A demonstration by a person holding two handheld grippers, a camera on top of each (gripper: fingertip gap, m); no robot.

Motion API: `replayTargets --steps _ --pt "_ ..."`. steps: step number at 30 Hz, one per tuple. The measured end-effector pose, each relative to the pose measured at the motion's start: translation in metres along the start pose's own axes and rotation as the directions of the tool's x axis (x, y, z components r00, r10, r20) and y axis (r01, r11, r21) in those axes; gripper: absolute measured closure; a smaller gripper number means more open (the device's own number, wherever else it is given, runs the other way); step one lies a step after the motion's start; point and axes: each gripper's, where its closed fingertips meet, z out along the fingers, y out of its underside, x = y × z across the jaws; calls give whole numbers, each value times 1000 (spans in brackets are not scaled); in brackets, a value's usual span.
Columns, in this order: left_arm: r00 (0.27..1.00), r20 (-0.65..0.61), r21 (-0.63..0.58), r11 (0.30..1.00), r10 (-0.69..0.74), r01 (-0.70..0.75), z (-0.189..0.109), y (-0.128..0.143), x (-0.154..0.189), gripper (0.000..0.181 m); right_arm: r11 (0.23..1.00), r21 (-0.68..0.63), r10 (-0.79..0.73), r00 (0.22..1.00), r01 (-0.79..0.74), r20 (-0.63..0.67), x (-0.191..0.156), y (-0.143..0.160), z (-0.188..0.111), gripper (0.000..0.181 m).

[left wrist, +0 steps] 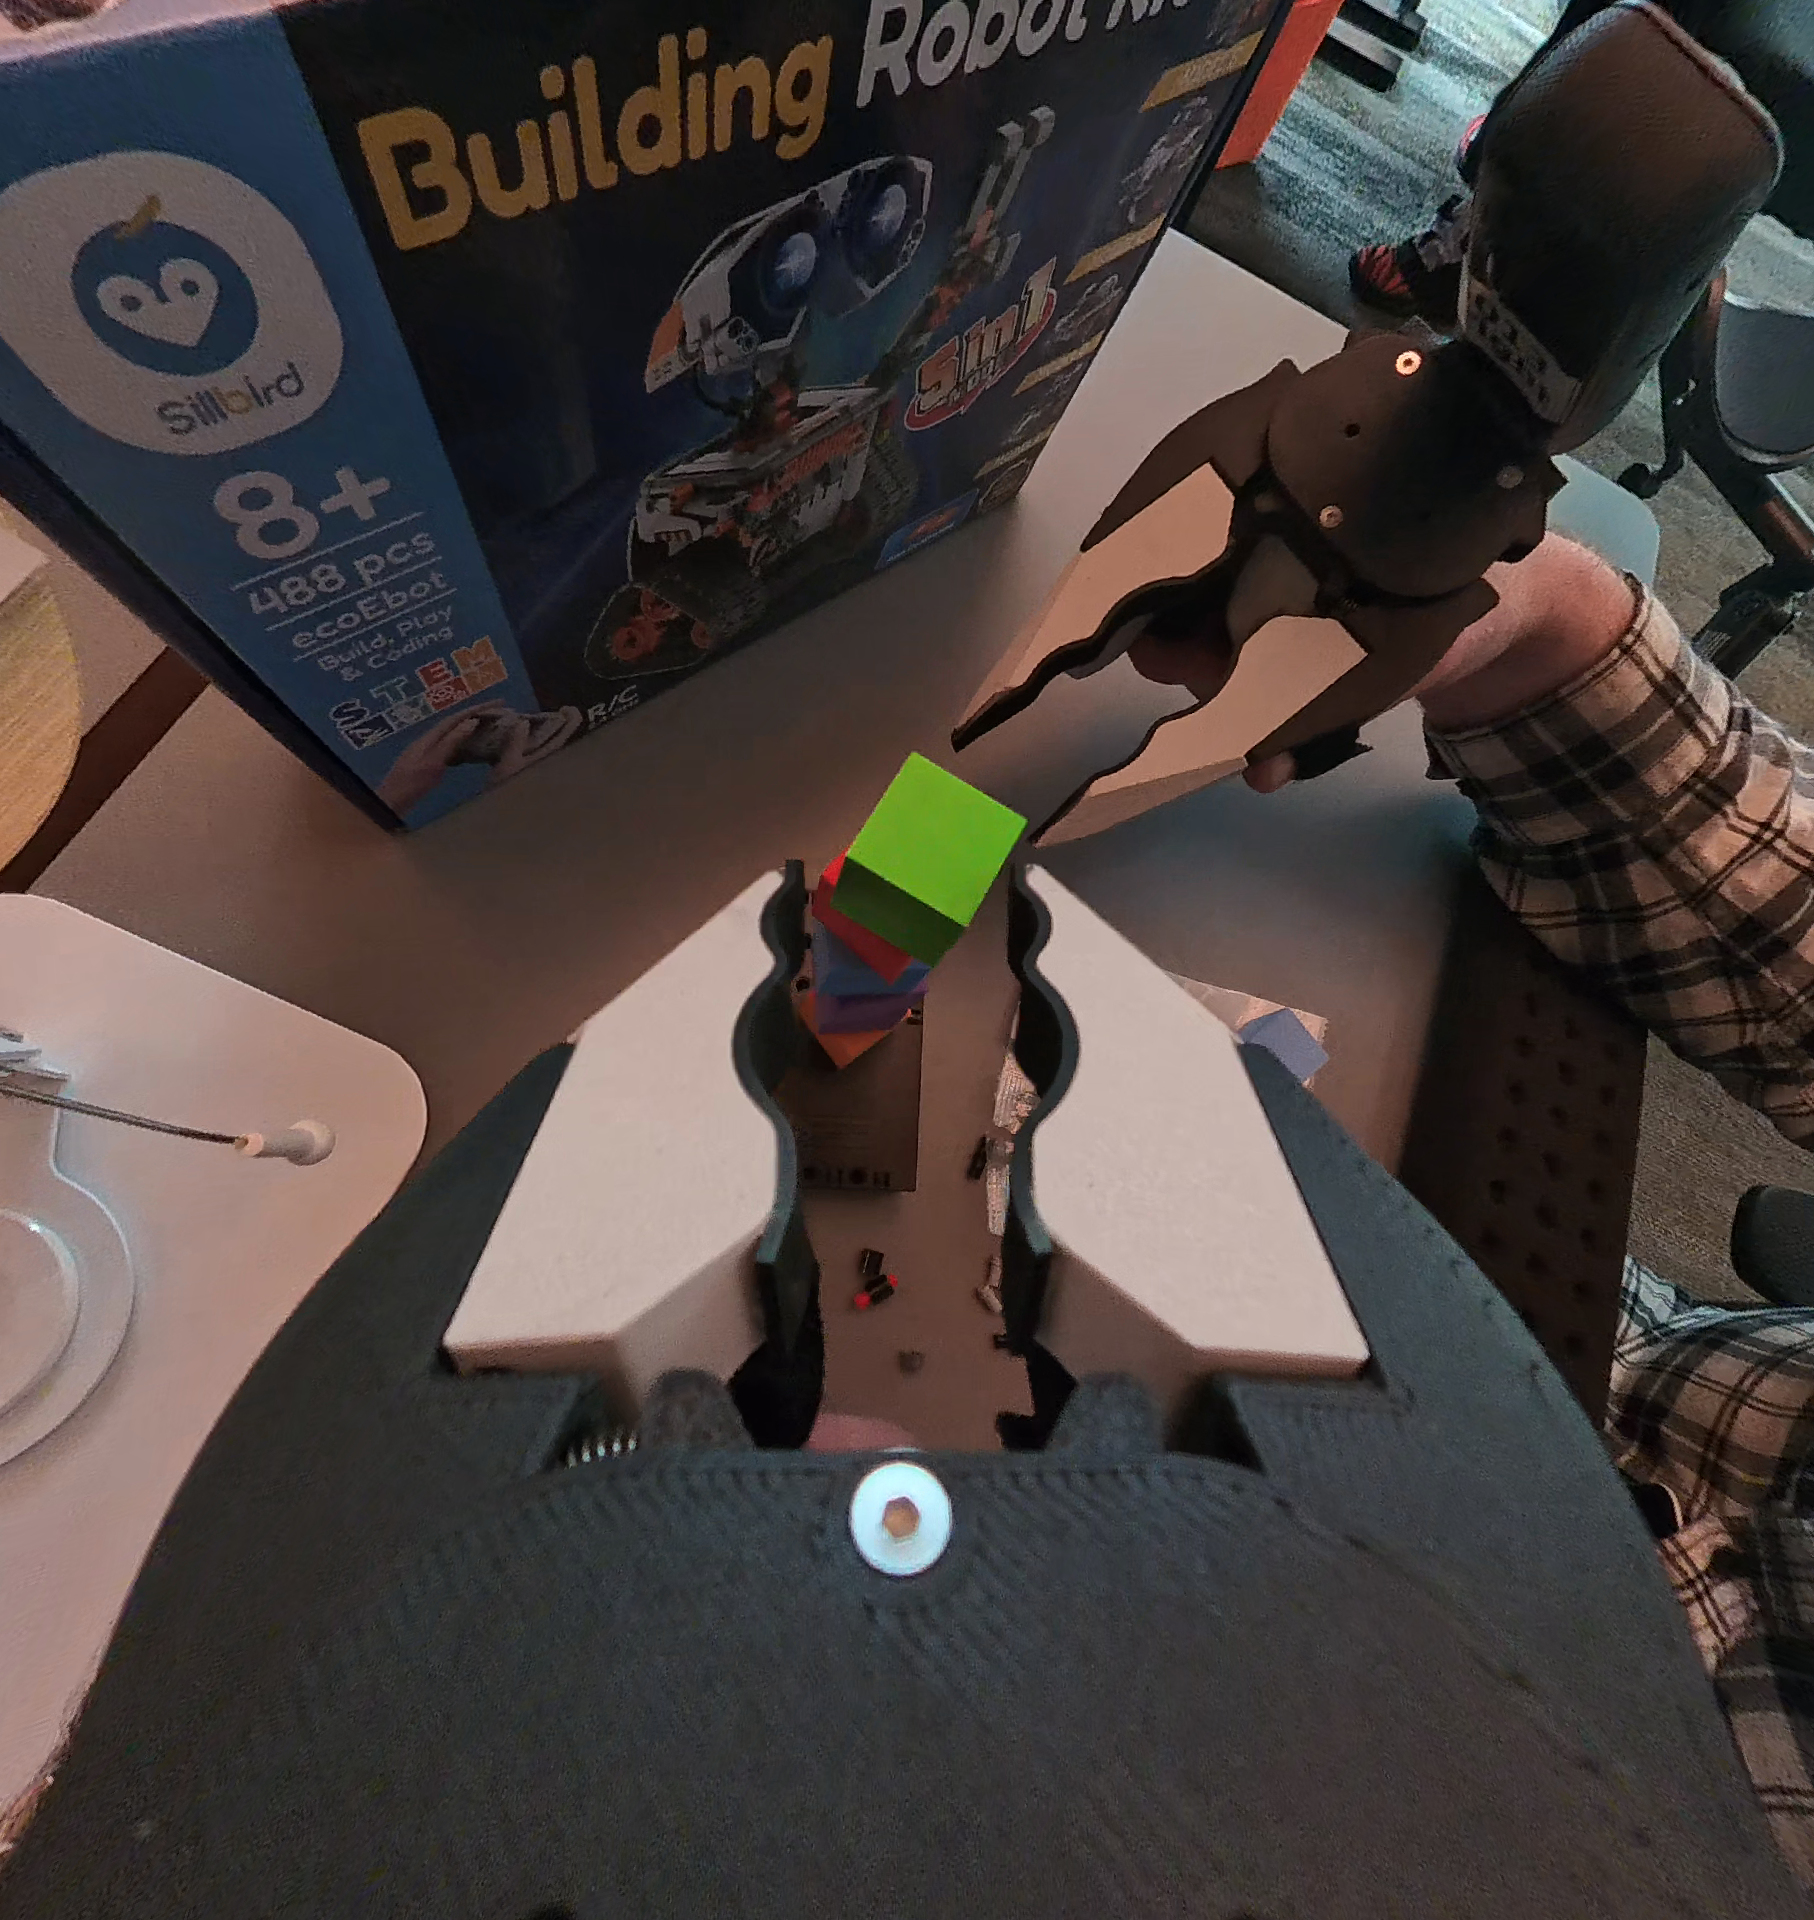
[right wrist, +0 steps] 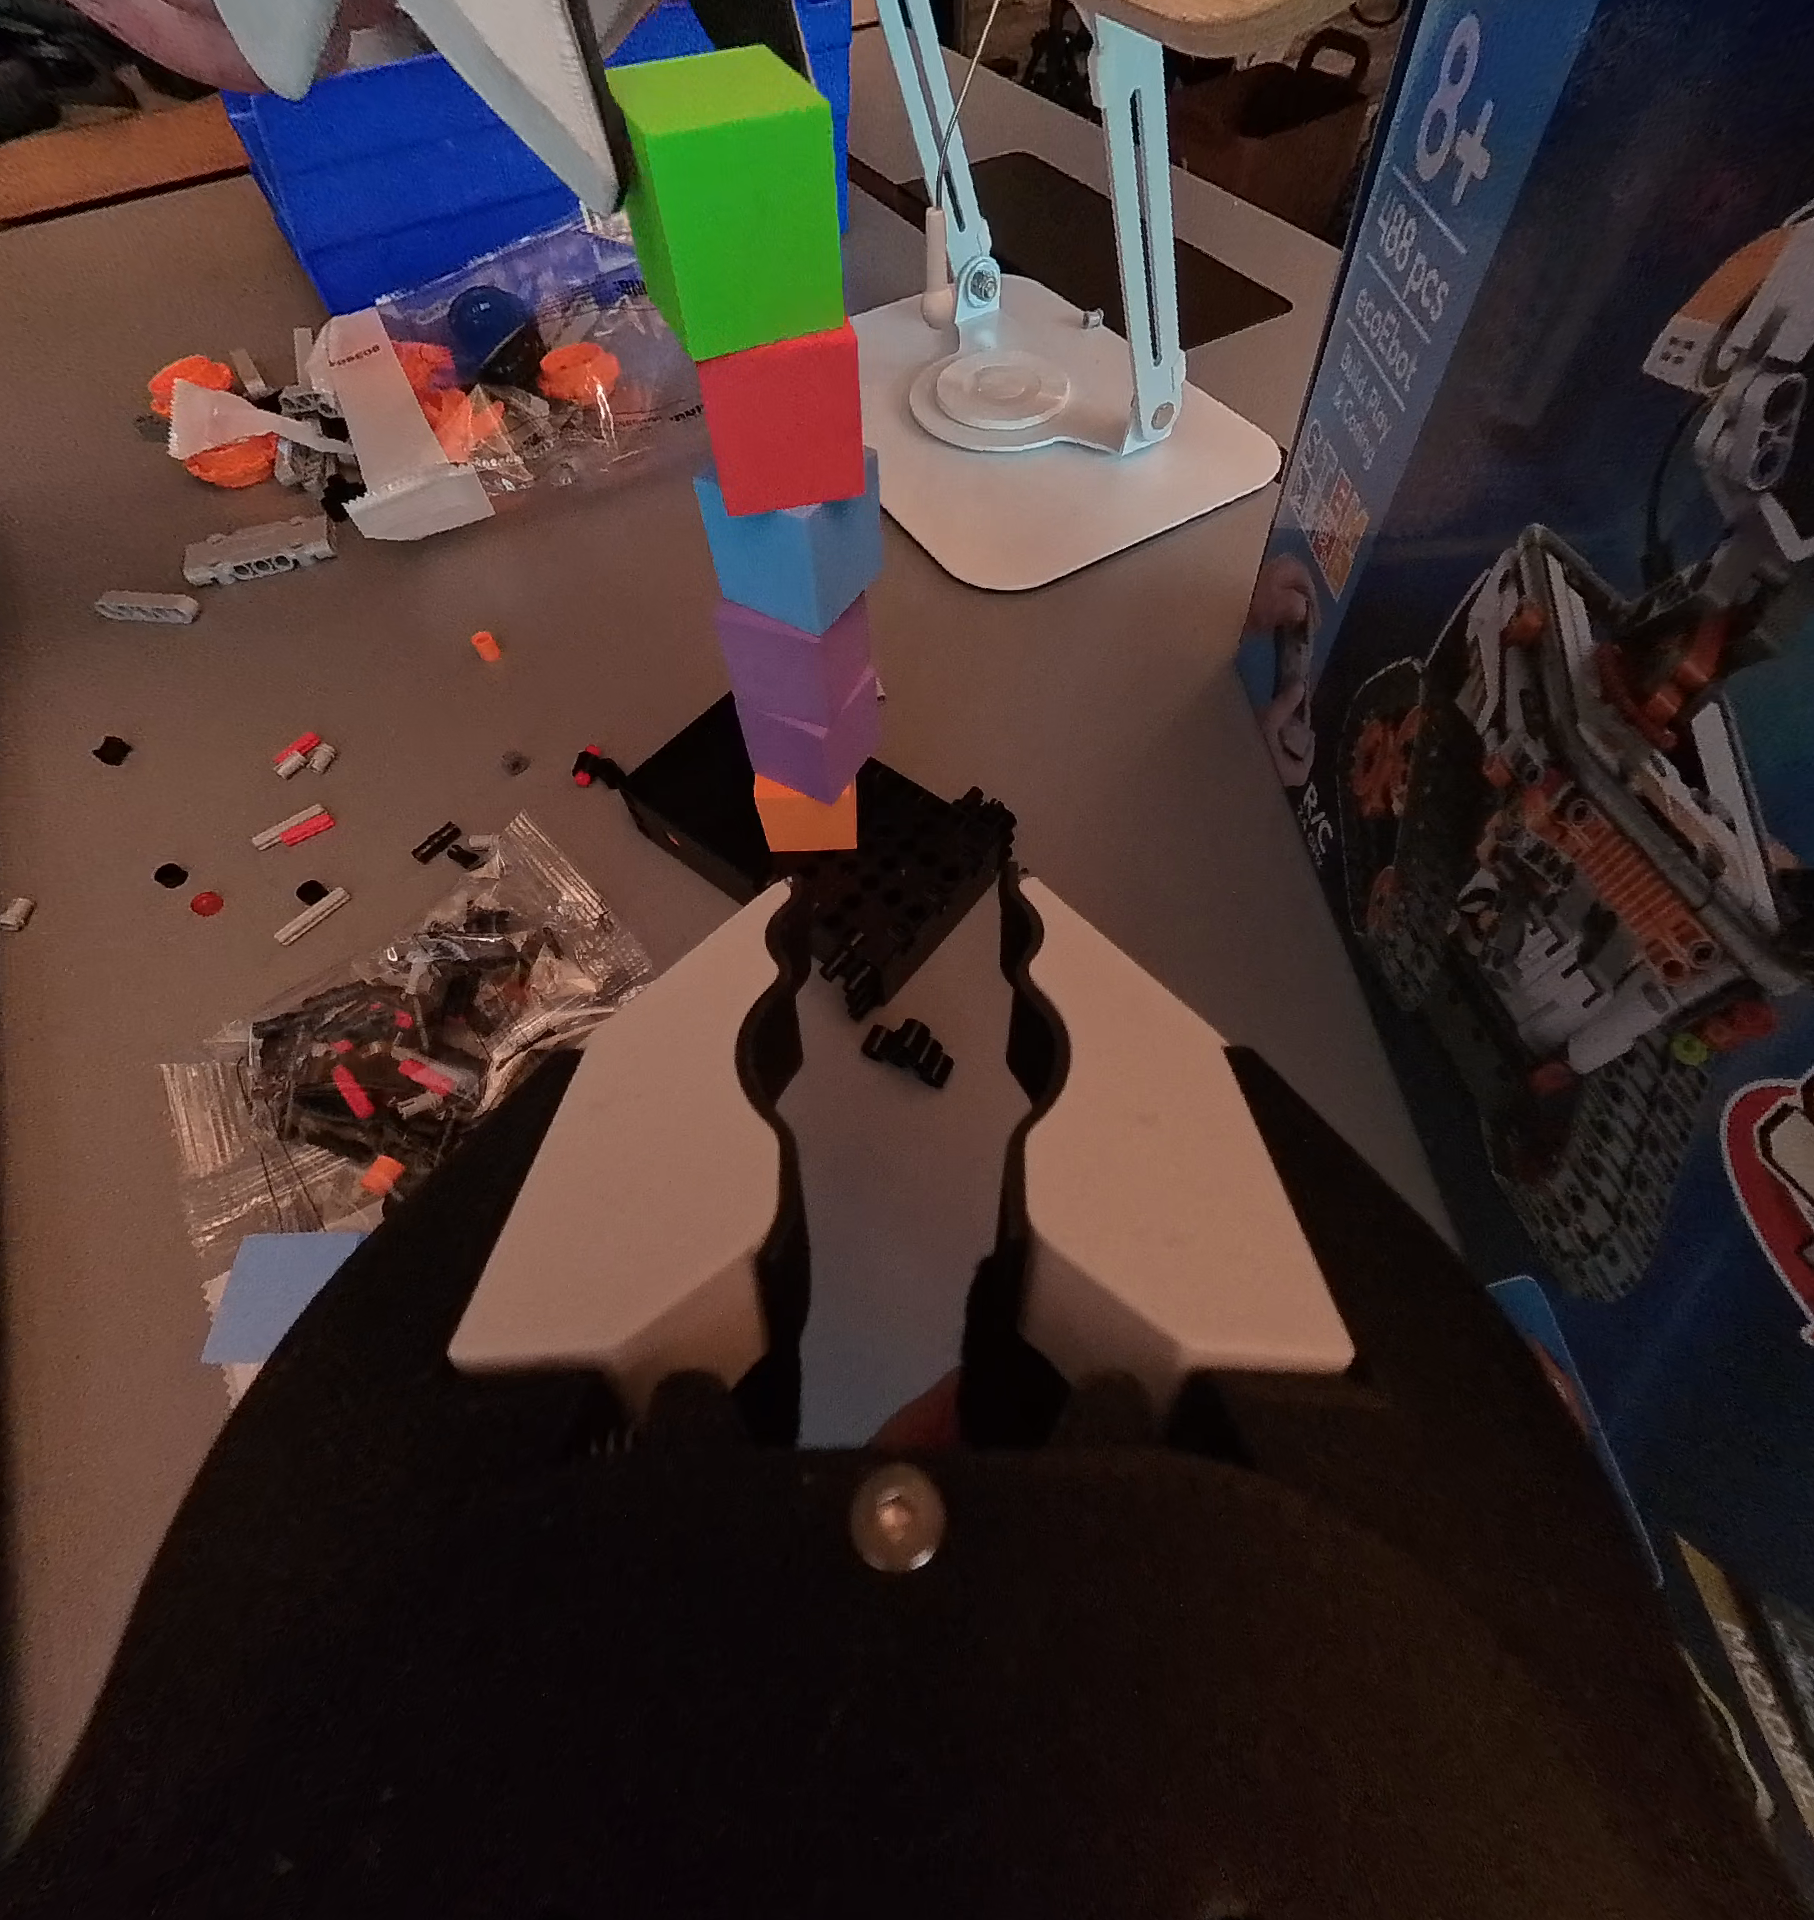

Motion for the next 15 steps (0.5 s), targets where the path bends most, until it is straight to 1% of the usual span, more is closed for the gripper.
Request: replayTargets --steps 4,6,8,10,11,13,15 --pt "998 29 79 996 50 -52 -11 -11 5 133 1000 2 0 1000 0 -3 1 0 -1 146" --pt "987 91 145 979 129 -141 -24 -20 13 131 1000 5 2 1000 -2 -6 1 -1 -1 146" --pt "961 132 159 952 242 -261 -34 -19 35 130 1000 9 4 1000 -4 -8 2 -1 -2 146" --pt "912 117 121 906 394 -407 -29 -2 70 134 1000 7 5 1000 -5 -9 3 -1 -2 146" --pt "880 74 75 878 468 -473 -18 14 90 134 1000 6 4 1000 -4 -8 3 0 -1 146" --pt "817 3 -25 817 576 -576 10 50 116 133 1000 0 4 1000 -4 -6 2 1 0 146" --pt "788 -78 -87 783 611 -616 41 83 133 132 1000 -7 4 1000 -4 -4 1 2 2 146"
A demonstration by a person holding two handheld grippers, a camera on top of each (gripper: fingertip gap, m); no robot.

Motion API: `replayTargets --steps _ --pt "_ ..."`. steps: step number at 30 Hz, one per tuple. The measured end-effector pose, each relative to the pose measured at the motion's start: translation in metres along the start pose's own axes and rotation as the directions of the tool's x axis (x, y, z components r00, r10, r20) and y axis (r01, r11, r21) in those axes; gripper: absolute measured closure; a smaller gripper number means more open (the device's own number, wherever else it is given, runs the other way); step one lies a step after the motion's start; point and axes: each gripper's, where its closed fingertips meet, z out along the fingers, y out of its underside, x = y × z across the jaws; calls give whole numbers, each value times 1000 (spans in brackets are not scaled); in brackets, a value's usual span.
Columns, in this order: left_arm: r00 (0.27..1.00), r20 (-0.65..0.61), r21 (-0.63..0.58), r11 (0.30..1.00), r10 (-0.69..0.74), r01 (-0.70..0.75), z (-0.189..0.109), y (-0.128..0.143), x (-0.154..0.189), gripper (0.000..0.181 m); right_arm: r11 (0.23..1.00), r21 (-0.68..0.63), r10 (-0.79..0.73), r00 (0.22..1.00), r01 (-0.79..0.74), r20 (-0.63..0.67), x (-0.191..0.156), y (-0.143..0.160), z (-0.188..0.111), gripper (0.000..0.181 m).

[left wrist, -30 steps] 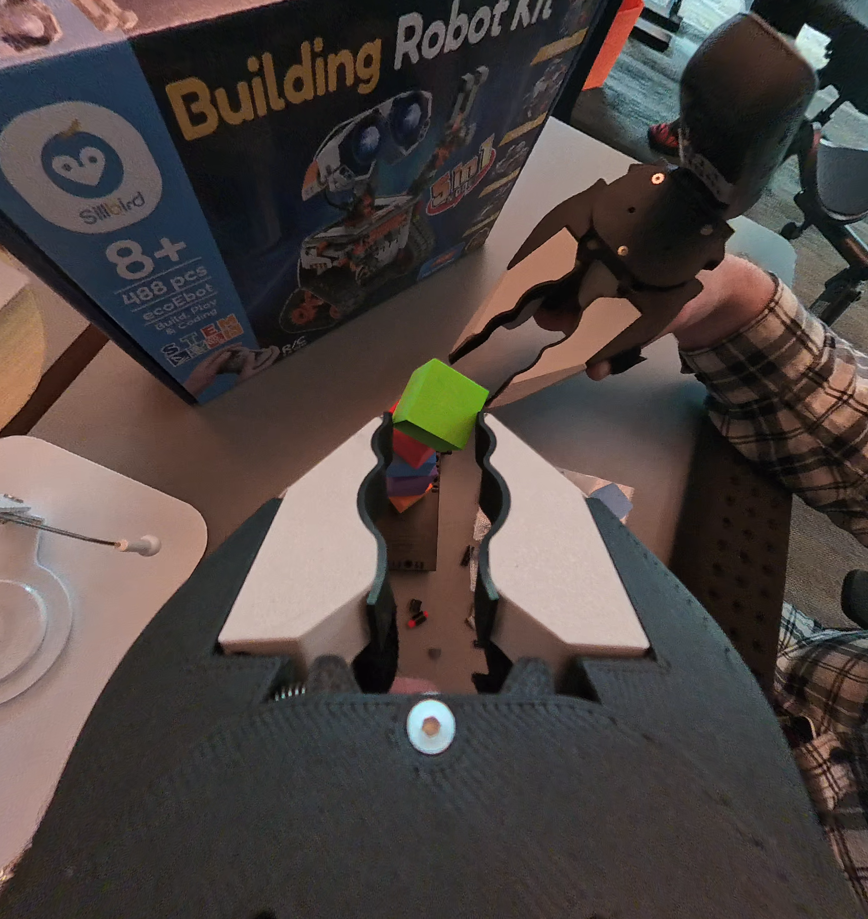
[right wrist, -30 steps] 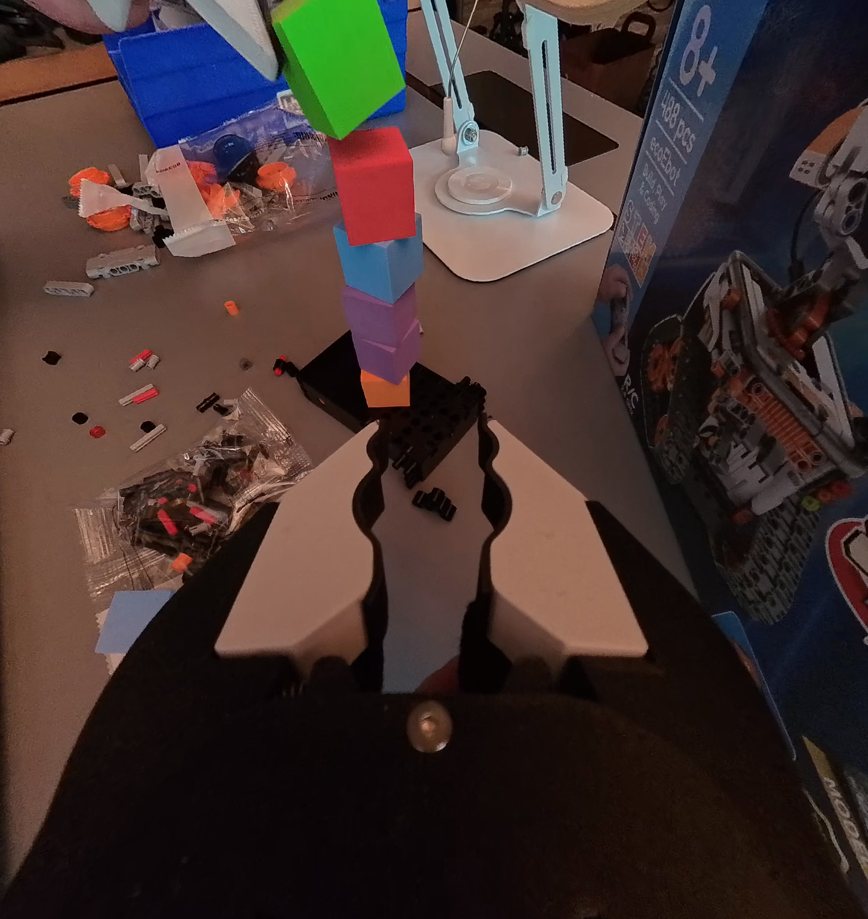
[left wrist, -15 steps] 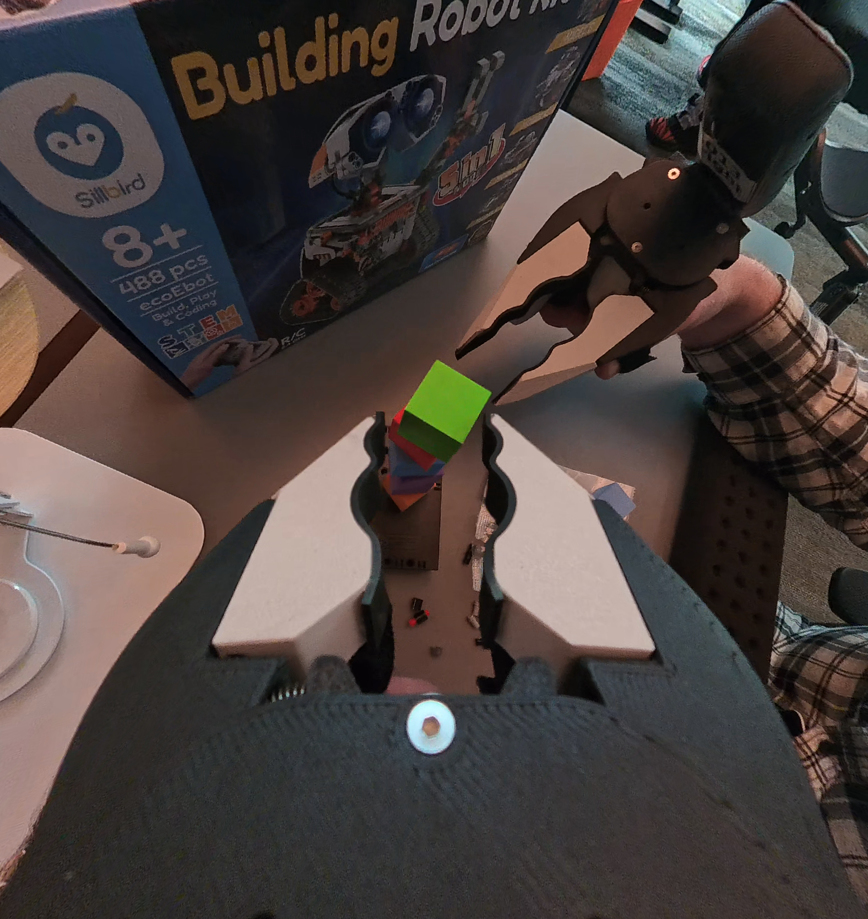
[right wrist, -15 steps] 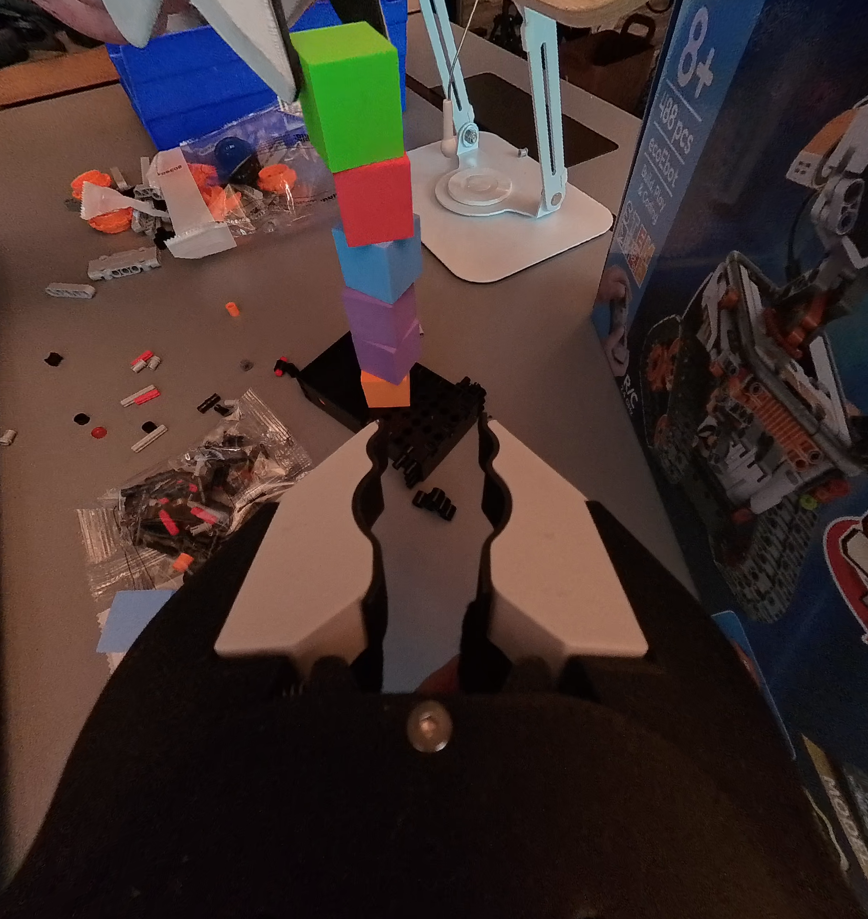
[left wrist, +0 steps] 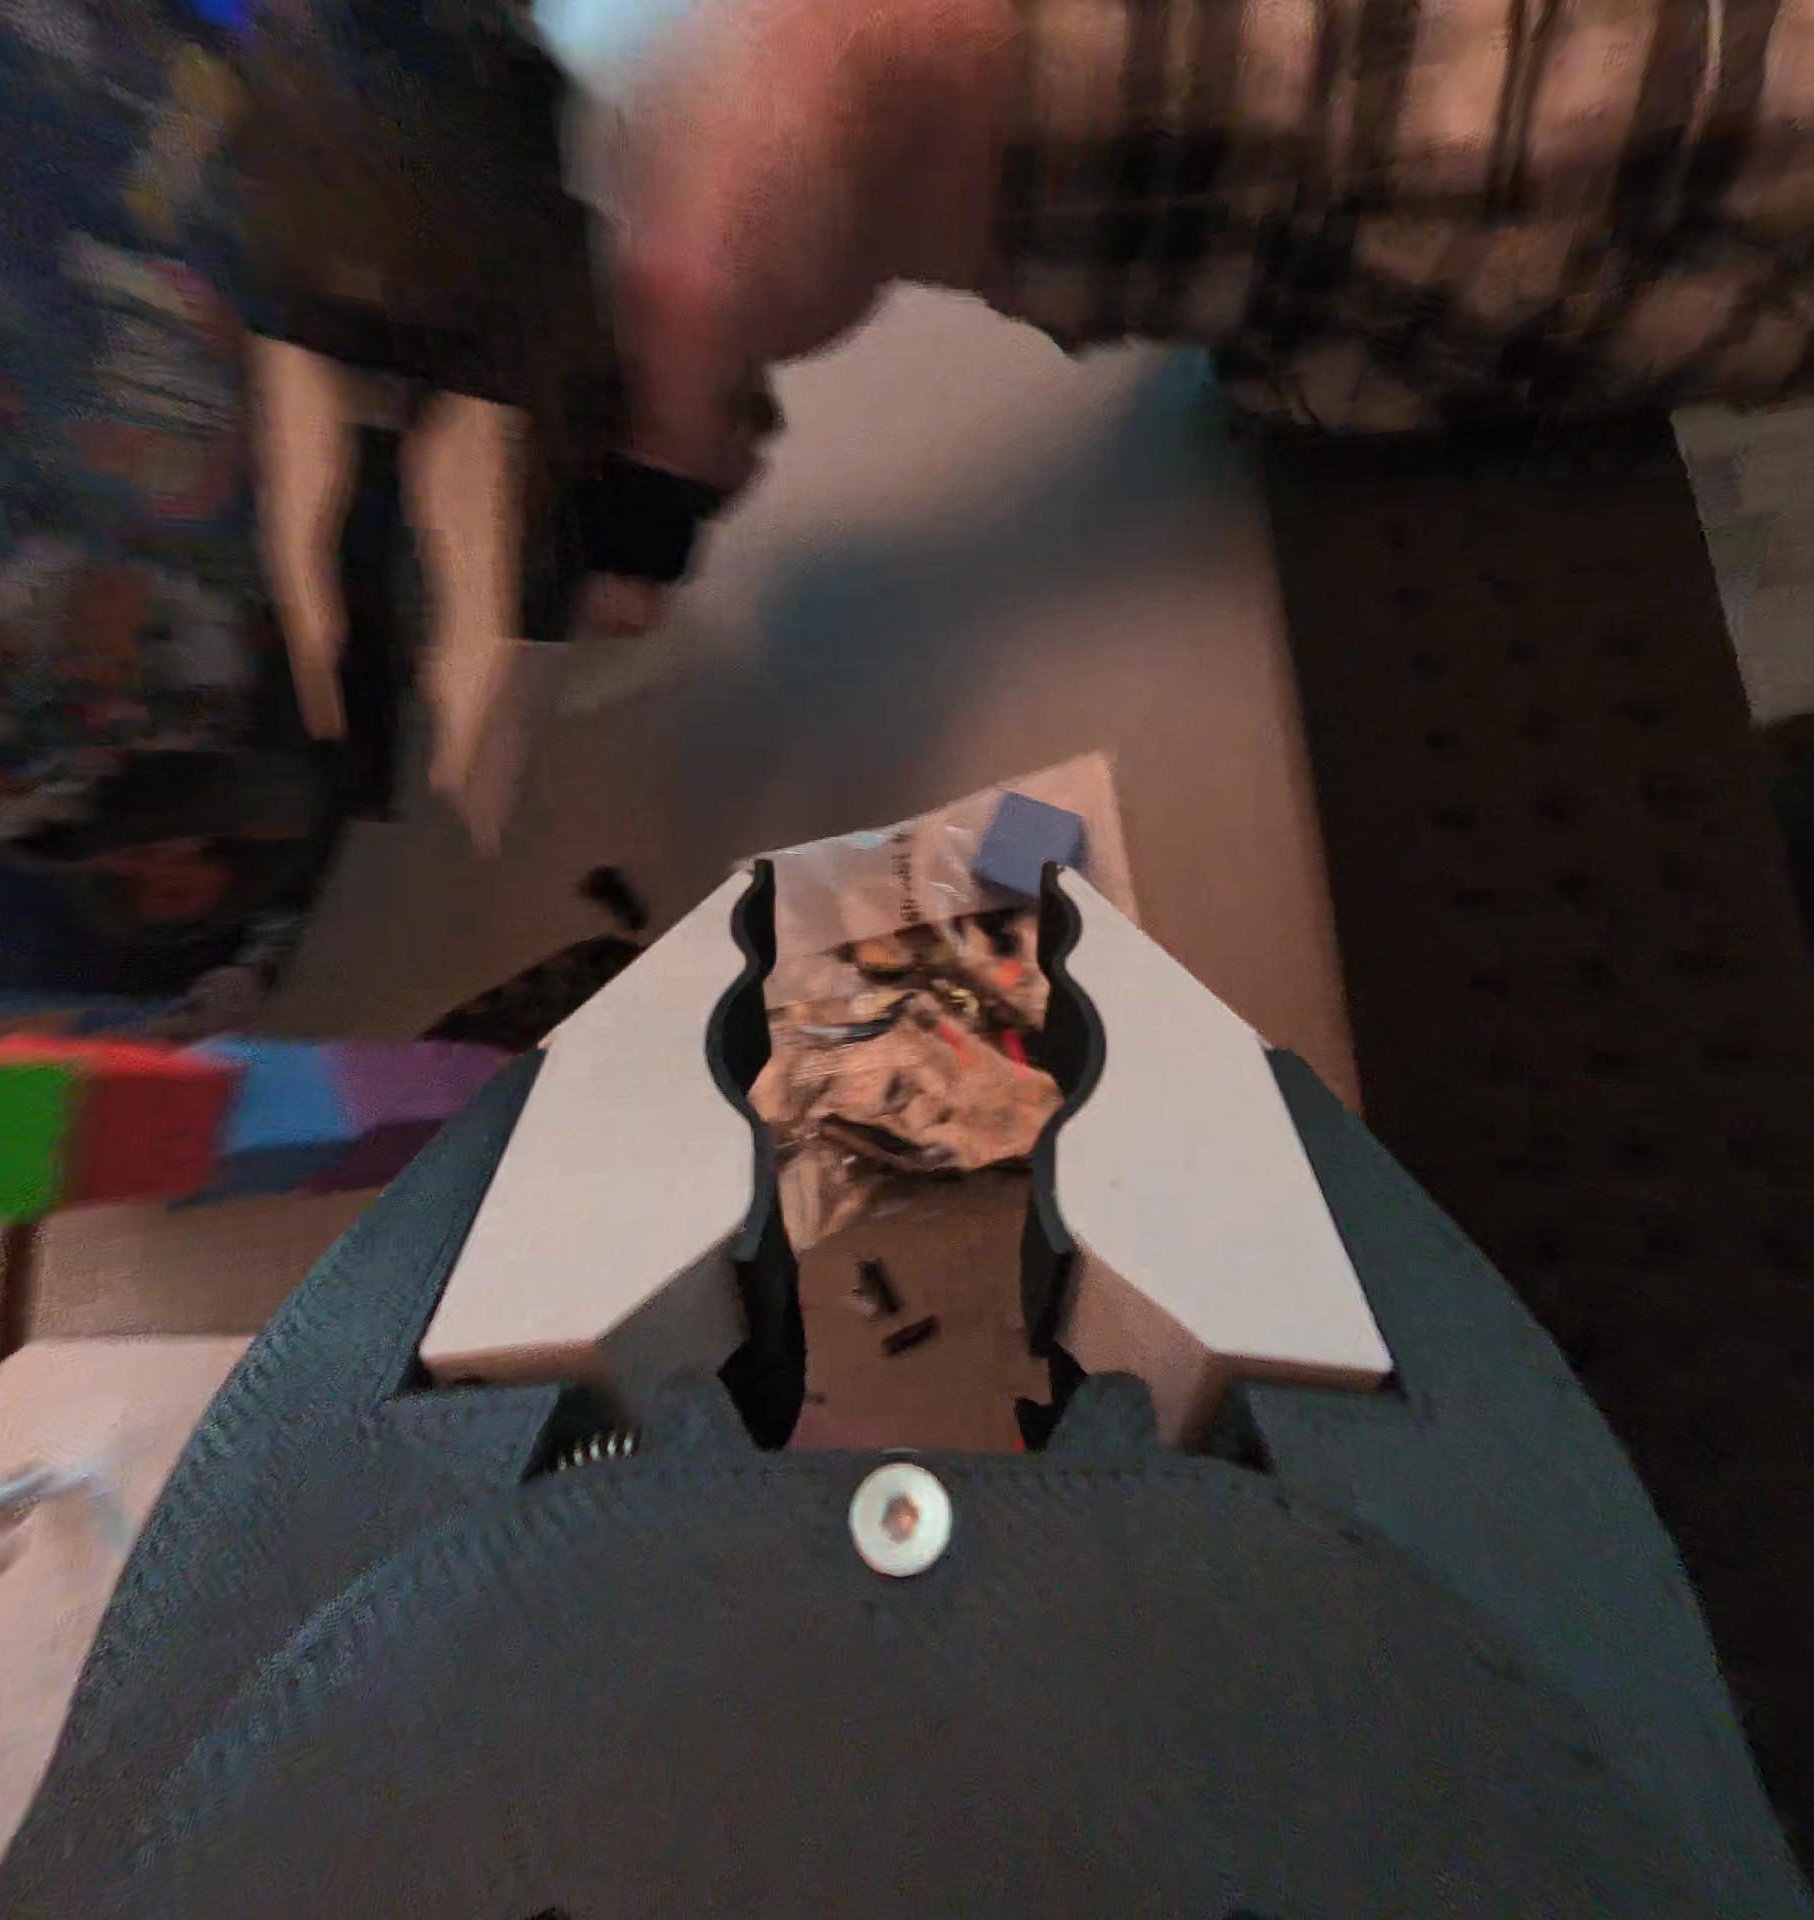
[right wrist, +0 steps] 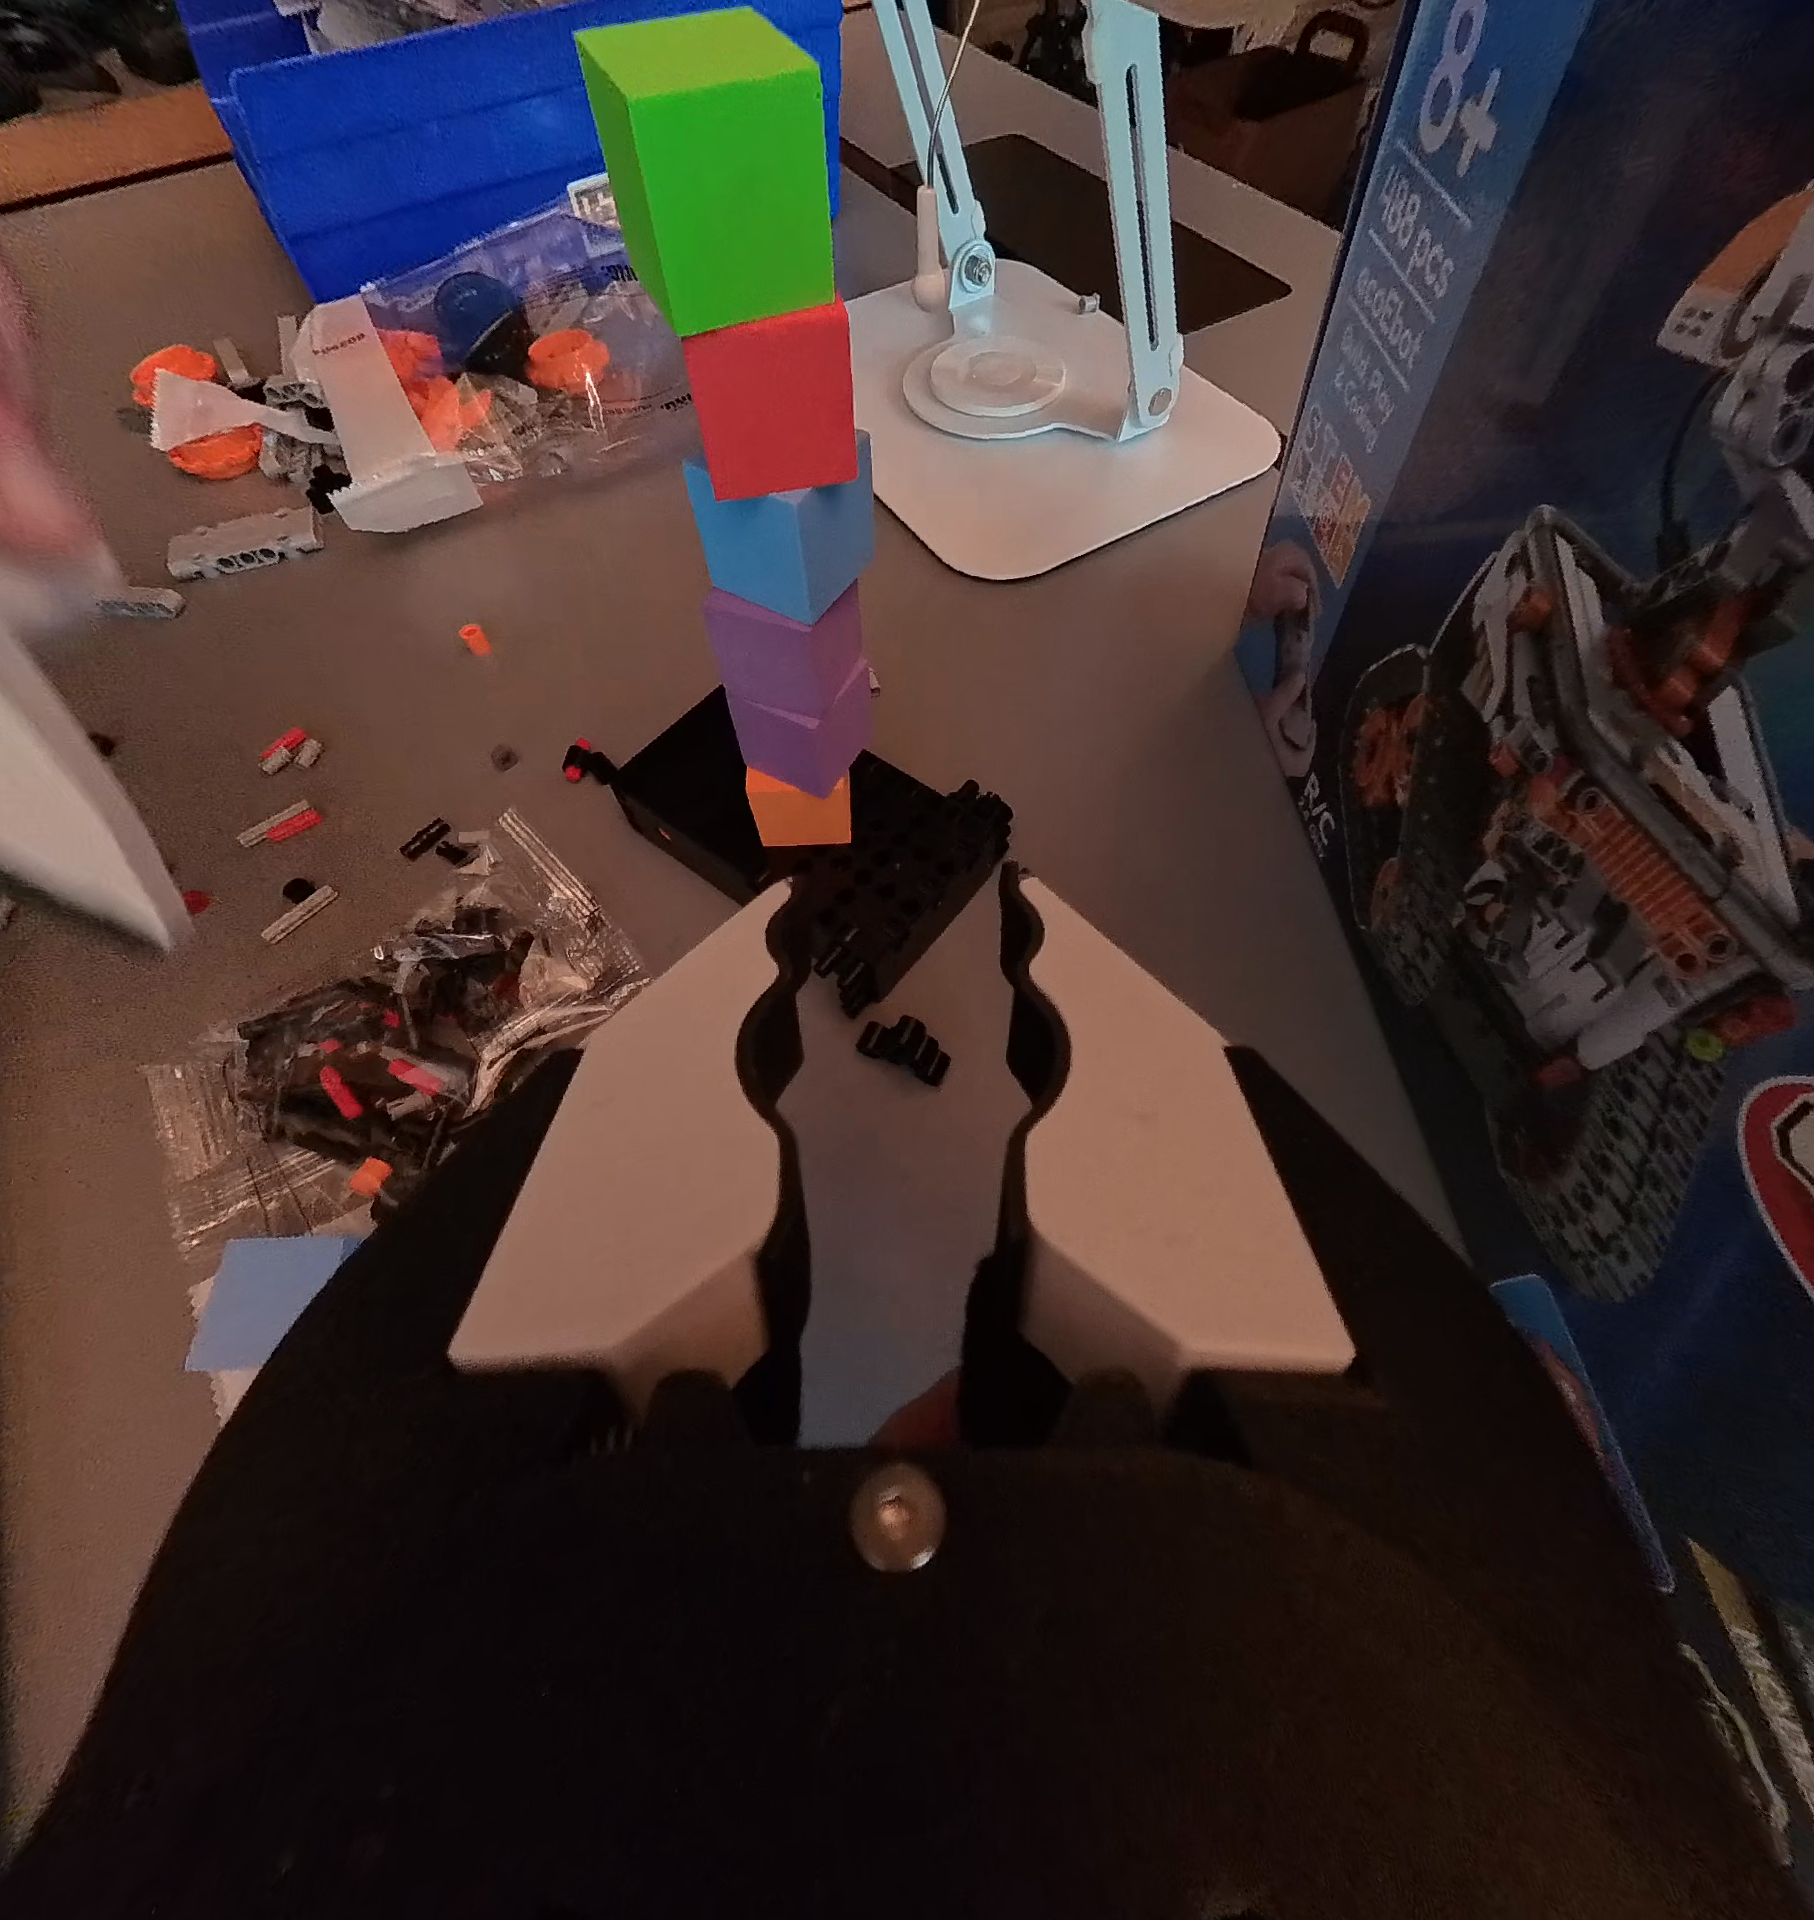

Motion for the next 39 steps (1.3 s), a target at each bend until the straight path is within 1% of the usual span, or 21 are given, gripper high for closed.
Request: replayTargets --steps 1,3,4,6,11,13,15,17,22,24,25,27,29,32,36,39 --pt "1000 -22 -34 999 22 -23 16 9 10 131 1000 -3 0 1000 0 0 0 1 1 146" --pt "998 -42 -108 993 39 -44 41 28 20 131 1000 -7 0 1000 0 -1 0 2 2 146" --pt "997 -69 -107 993 31 -39 48 31 26 131 1000 -7 1 1000 -1 -2 0 2 1 146" --pt "993 -116 -72 997 6 -15 59 29 35 135 1000 -4 3 1000 -3 -3 1 2 1 146" --pt "990 -133 -61 998 -34 26 78 34 37 152 1000 -6 10 1000 -10 -4 3 4 1 146" --pt "991 -131 -49 999 -28 22 78 32 37 152 1000 -4 11 1000 -11 -5 4 4 0 146" --pt "994 -100 -15 999 -37 36 68 25 29 152 1000 -1 12 1000 -12 -6 4 3 0 146" --pt "996 -55 28 997 -65 67 48 15 13 152 1000 3 12 1000 -12 -9 5 3 -1 146" --pt "974 139 158 975 -176 154 -28 -15 -58 152 1000 9 17 1000 -16 -14 7 3 -1 146" --pt "949 234 174 970 -211 173 -57 -20 -91 152 1000 8 17 1000 -17 -16 7 3 -1 146" --pt "937 261 183 965 -231 187 -69 -22 -104 152 1000 7 17 1000 -16 -17 7 3 -1 146" --pt "923 272 193 955 -273 225 -84 -26 -124 152 1000 4 17 1000 -17 -16 7 4 0 146" --pt "912 268 186 946 -309 266 -91 -25 -139 152 1000 -1 16 1000 -16 -16 7 5 1 146" --pt "901 268 151 938 -342 311 -89 -17 -153 152 1000 -7 15 1000 -15 -16 7 6 2 146" --pt "910 226 133 937 -346 323 -79 -13 -153 152 1000 -5 17 1000 -17 -16 7 6 2 146" --pt "906 239 97 937 -349 335 -74 -4 -158 152 1000 -5 15 1000 -15 -14 7 6 2 146"
